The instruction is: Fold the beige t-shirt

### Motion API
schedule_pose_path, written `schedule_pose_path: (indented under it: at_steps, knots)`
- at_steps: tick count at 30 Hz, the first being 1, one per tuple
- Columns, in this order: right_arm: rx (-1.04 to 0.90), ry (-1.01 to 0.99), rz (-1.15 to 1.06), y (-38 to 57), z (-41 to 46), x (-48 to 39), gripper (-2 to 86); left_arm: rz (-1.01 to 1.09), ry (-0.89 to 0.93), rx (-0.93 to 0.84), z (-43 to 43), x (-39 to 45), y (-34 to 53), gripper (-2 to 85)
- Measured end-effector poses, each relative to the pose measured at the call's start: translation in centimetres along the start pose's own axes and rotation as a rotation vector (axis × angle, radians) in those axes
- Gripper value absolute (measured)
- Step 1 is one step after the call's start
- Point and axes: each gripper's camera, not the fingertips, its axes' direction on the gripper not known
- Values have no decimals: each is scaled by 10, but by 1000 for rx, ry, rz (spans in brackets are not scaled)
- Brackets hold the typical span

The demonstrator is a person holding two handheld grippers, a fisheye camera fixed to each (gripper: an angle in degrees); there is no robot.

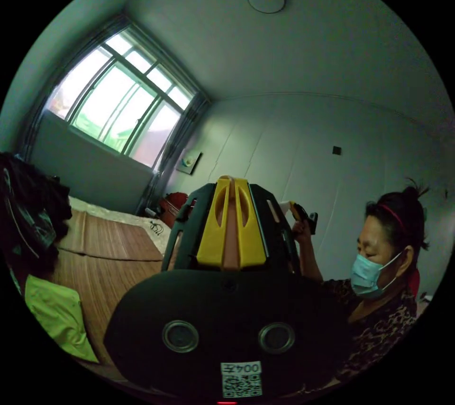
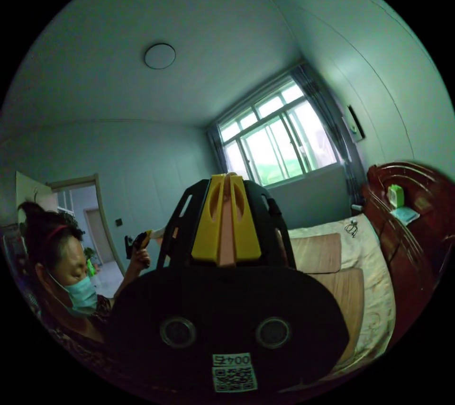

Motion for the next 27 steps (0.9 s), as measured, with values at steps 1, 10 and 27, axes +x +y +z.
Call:
schedule_pose_path:
  at_steps: [1,10,27]
  knots:
    - [-17,7,-7,-10,3,-4,23,-3,5,1,1,-3,-1,15]
    - [-213,84,202,-14,85,82,20,-266,-45,-123,96,-200,70,17]
    - [-188,298,165,-93,252,206,24,-90,-260,-261,302,-396,-21,20]
